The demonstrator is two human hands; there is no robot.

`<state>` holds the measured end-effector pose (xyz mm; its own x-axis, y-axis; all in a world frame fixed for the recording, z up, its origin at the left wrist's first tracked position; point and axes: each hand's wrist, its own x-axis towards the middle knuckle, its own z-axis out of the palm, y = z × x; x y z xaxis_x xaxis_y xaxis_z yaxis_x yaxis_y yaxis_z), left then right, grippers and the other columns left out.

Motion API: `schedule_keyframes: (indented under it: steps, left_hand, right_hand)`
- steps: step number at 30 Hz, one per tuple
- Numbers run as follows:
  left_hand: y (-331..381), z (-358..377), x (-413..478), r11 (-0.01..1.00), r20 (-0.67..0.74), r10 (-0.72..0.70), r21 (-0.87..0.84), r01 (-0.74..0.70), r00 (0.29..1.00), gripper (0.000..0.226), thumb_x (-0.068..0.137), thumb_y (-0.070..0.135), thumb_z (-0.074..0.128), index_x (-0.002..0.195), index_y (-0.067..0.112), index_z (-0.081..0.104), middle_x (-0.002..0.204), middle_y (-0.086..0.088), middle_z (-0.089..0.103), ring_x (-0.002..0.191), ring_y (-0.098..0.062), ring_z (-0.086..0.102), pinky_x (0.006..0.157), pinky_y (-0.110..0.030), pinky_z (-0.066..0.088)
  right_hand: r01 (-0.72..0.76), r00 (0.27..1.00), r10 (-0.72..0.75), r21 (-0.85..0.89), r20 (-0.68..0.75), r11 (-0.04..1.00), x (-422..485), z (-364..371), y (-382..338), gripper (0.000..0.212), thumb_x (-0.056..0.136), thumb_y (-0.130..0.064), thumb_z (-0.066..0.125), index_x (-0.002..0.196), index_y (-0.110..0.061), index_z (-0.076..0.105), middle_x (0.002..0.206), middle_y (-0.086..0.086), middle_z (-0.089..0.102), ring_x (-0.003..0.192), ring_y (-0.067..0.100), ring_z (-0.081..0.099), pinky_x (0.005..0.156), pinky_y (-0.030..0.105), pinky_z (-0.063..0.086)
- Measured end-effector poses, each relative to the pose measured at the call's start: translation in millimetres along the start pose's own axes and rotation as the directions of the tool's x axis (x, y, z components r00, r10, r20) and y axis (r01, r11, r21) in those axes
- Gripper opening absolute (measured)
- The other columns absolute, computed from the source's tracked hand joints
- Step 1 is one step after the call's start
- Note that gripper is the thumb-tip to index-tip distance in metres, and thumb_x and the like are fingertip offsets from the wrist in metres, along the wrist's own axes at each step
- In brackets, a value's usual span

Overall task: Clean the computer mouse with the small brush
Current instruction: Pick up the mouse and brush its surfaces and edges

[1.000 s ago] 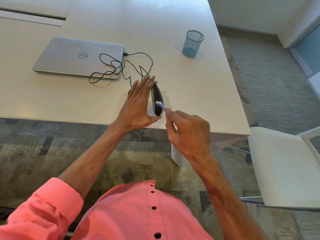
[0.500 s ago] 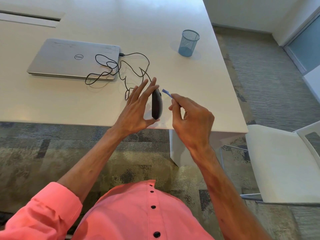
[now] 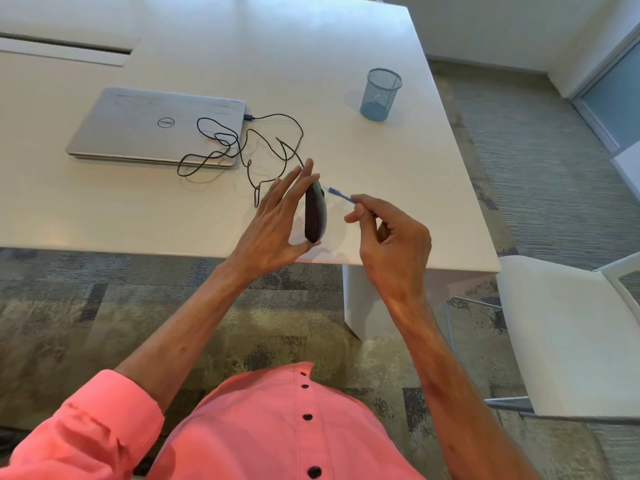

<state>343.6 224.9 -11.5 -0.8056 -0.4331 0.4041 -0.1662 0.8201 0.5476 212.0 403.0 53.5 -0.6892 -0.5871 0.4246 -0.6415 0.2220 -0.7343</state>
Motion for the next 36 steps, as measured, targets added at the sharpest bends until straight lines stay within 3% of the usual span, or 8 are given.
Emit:
schedule_keyframes:
  steps: [5,10,13,16,21,28,36]
  left_hand:
    - [3.8,0.0,2.9,1.000,-0.001,0.016,0.010,-0.016,1.000,0.119,0.087,0.020,0.097,0.180,0.011,0.023,0.193,0.000,0.004,0.179,-0.020,0.007,0.146,-0.044,0.009]
    - [-0.6,-0.2,-0.5,0.999,-0.001,-0.001,0.034,0.001,1.000,0.126,0.086,0.028,0.099,0.181,0.012,0.019,0.193,-0.003,0.004,0.179,-0.019,0.006,0.146,-0.044,0.008]
    - [-1.7,0.8,-3.6,0.999,-0.003,-0.006,0.037,0.006,1.000,0.127,0.086,0.031,0.100,0.181,0.011,0.019,0.193,-0.005,0.005,0.179,-0.020,0.007,0.146,-0.041,0.007]
    - [0.1,0.9,-5.2,0.999,-0.013,-0.010,0.035,0.011,1.000,0.126,0.085,0.031,0.100,0.180,0.010,0.021,0.193,-0.003,0.006,0.179,-0.020,0.007,0.146,-0.049,0.012]
    - [4.1,0.0,-4.8,0.998,-0.034,-0.035,0.056,0.036,0.999,0.124,0.085,0.036,0.100,0.180,0.011,0.023,0.193,0.001,0.008,0.179,-0.017,0.010,0.144,-0.052,0.016]
    - [0.1,4.9,-4.6,0.991,-0.063,-0.069,0.107,0.076,0.996,0.120,0.087,0.040,0.096,0.179,0.013,0.024,0.193,0.000,0.009,0.178,-0.019,0.013,0.143,-0.057,0.018]
    - [-5.1,12.3,-7.3,0.990,-0.045,-0.082,0.112,0.087,0.996,0.127,0.082,0.050,0.098,0.178,0.010,0.025,0.192,-0.004,0.015,0.177,-0.022,0.020,0.144,-0.051,0.016]
  right_hand:
    - [-0.022,0.998,0.018,0.060,0.055,0.998,3.7,12.4,1.5,0.022,0.108,-0.019,0.068,0.122,-0.027,0.084,0.098,-0.019,0.083,0.055,0.008,0.052,0.055,0.026,0.042]
    - [0.081,0.985,-0.102,0.151,0.140,0.985,-1.6,5.9,-0.9,0.021,0.106,-0.008,0.072,0.120,-0.016,0.084,0.100,-0.009,0.085,0.067,-0.007,0.061,0.061,0.012,0.038]
    - [0.111,0.980,-0.134,0.151,0.150,0.982,-6.1,3.7,-2.1,0.019,0.105,-0.010,0.073,0.118,-0.017,0.085,0.098,-0.010,0.084,0.067,-0.003,0.062,0.061,0.013,0.039]
    - [0.050,0.996,-0.061,0.163,0.067,0.985,-7.7,4.8,-1.4,0.020,0.107,-0.014,0.071,0.121,-0.022,0.083,0.100,-0.014,0.084,0.065,0.006,0.065,0.057,0.023,0.044]
    - [0.220,0.975,-0.217,-0.075,0.044,0.973,-8.2,7.4,-2.5,0.024,0.108,-0.016,0.069,0.127,-0.025,0.082,0.104,-0.014,0.084,0.069,0.014,0.072,0.054,0.038,0.055]
    - [0.351,0.936,-0.318,-0.383,0.150,0.854,-13.3,4.4,-6.5,0.019,0.100,-0.015,0.068,0.107,-0.022,0.084,0.085,-0.010,0.082,0.057,0.015,0.066,0.053,0.029,0.047]
    - [0.337,0.941,-0.329,-0.325,0.080,0.884,-6.3,2.4,-11.3,0.024,0.107,-0.020,0.066,0.124,-0.025,0.082,0.094,-0.011,0.083,0.057,0.013,0.066,0.052,0.027,0.049]
